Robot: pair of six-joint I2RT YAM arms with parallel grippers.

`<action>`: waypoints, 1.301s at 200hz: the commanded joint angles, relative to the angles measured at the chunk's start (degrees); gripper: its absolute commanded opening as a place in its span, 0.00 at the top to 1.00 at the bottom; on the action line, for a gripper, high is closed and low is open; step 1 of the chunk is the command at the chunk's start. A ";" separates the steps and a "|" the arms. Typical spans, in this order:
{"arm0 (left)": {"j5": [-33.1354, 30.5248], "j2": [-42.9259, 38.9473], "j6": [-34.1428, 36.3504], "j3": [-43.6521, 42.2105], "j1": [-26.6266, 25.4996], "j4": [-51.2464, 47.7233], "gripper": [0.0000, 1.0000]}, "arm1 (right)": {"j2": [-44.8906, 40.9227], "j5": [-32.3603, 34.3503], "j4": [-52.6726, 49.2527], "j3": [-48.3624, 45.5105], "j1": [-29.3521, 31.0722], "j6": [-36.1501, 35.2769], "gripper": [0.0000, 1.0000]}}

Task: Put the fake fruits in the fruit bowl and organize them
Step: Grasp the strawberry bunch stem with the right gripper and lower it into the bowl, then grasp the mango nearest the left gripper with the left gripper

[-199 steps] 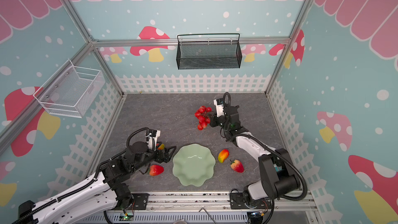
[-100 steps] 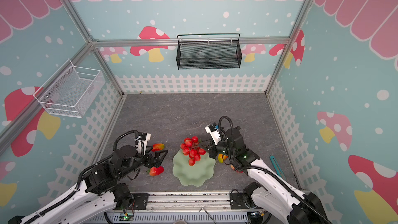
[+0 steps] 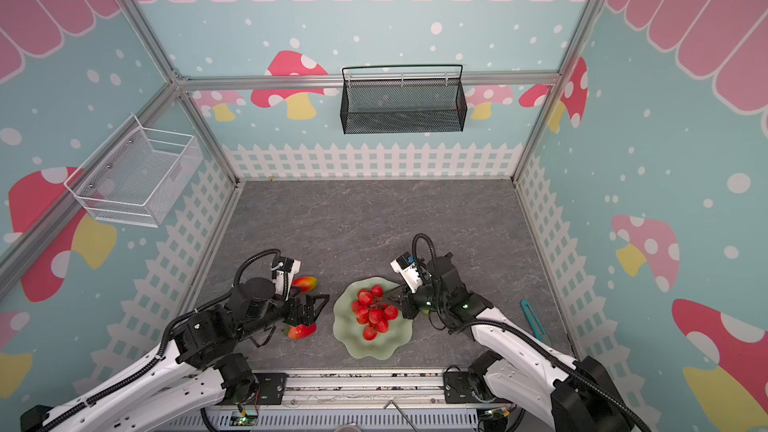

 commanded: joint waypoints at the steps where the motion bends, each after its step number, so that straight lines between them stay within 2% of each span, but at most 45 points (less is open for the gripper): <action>1: 0.09 0.31 -0.22 0.78 -0.23 0.03 0.00 | 0.59 -0.89 1.09 -0.24 0.60 -1.01 1.00; 8: -0.21 0.50 -0.28 0.81 -0.22 -0.16 0.00 | 0.77 -0.78 0.77 -0.03 0.70 -1.22 0.97; 23: -1.89 1.40 -0.92 1.40 -0.23 -1.77 0.00 | 0.66 0.35 -0.51 0.85 0.76 -1.71 0.70; 34: -4.56 2.61 -2.49 2.16 -0.19 -3.61 0.00 | -0.15 1.67 -1.53 1.62 0.83 -2.06 0.57; 56: -14.11 6.11 -8.27 4.09 -0.18 -9.91 0.00 | -3.04 4.97 -3.90 3.26 1.00 -2.71 0.43; 70: -18.03 8.91 -9.67 4.78 -0.25 -13.01 0.00 | -4.69 7.47 -5.74 5.02 1.40 -3.13 0.34; 97: -22.18 13.06 -9.81 4.15 -0.20 -12.30 0.00 | -3.81 12.66 -8.38 10.07 5.52 -5.04 0.20; 111: -23.62 14.23 -7.60 3.24 0.03 -9.14 0.00 | -1.76 16.59 -10.29 13.31 8.74 -5.86 0.12; 127: -22.26 16.79 -4.04 3.78 3.19 -6.90 0.00 | 0.20 19.87 -10.55 16.01 12.76 -6.32 0.09; 148: -16.19 22.08 -1.11 5.02 11.71 -4.76 0.02 | 2.27 18.83 -7.88 16.92 16.80 -5.74 0.07; 164: -9.14 26.53 1.11 6.24 15.31 -1.99 0.05 | 3.26 17.51 -3.52 15.33 19.86 -3.99 0.06; 195: -7.47 33.93 3.41 8.38 16.65 0.84 0.05 | 4.18 15.83 4.14 10.84 22.85 -0.58 0.06; 231: -7.16 38.97 3.79 7.79 18.98 5.45 0.04 | 3.86 16.05 3.78 9.68 23.06 -1.26 0.05; 260: -4.34 42.87 5.29 7.45 21.23 8.57 0.04 | 2.13 15.33 4.06 8.62 23.00 -1.40 0.05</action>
